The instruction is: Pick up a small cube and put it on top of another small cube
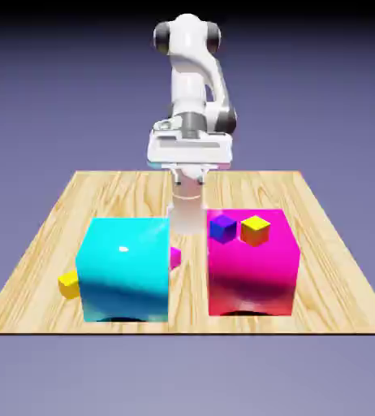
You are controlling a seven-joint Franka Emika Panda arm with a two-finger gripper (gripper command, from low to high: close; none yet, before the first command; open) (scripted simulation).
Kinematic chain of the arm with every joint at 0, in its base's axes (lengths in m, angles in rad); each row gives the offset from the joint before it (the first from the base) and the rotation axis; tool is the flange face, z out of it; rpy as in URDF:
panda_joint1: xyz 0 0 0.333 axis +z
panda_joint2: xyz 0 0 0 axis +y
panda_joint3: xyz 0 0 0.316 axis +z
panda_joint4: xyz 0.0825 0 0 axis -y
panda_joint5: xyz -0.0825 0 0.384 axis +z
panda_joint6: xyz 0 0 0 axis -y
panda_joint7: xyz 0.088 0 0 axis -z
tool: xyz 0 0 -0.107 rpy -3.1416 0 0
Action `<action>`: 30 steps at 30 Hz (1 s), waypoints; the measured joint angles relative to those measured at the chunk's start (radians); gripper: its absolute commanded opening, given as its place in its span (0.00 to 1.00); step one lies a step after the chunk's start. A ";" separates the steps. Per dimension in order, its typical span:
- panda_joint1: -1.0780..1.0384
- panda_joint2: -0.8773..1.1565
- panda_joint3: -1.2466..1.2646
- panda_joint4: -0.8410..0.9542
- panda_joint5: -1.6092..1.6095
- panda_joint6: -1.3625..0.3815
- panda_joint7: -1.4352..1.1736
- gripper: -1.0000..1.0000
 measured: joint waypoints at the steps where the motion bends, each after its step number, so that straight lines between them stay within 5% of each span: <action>1: 0.014 -0.020 -0.036 0.014 -0.006 -0.016 -0.033 0.50; 30: 0.415 -0.593 -1.087 0.426 -0.172 -0.484 -0.976 0.50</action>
